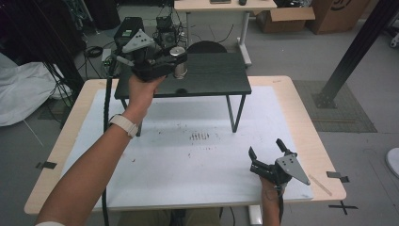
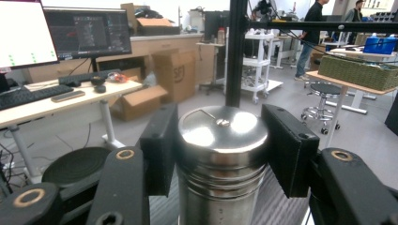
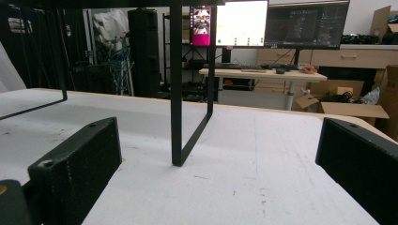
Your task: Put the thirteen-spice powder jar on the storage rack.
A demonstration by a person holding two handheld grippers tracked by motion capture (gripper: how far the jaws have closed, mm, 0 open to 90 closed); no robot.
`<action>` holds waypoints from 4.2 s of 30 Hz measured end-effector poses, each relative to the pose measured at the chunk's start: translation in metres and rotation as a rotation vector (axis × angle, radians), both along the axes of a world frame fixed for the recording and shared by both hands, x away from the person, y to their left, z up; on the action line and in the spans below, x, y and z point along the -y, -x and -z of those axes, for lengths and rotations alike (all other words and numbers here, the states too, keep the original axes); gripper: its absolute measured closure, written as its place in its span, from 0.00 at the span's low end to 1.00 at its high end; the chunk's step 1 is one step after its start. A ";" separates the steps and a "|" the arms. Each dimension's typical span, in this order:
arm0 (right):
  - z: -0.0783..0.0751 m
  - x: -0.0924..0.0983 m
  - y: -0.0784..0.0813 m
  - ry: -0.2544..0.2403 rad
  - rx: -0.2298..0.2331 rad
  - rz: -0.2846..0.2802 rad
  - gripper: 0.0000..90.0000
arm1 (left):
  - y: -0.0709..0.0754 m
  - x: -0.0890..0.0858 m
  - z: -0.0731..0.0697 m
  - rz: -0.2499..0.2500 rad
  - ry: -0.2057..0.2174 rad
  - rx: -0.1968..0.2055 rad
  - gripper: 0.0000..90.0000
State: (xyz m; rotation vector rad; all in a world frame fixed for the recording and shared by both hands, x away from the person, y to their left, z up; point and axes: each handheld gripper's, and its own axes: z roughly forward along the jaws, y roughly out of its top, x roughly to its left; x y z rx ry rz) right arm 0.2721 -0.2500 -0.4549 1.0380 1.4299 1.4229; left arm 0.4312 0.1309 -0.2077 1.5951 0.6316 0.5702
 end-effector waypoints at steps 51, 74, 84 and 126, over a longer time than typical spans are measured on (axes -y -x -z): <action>0.000 0.000 0.000 -0.006 0.001 -0.001 0.00 | -0.036 0.023 0.014 -0.062 -0.072 -0.129 0.31; 0.000 0.000 0.000 -0.002 0.001 -0.001 0.00 | 0.002 -0.021 0.019 -0.084 0.034 -0.065 0.05; 0.000 0.000 0.000 -0.002 0.000 -0.001 0.00 | 0.030 -0.037 0.025 -0.091 0.069 -0.002 0.02; 0.000 0.000 0.000 -0.001 -0.004 -0.002 0.00 | 0.100 -0.121 0.083 -0.194 0.150 0.088 0.01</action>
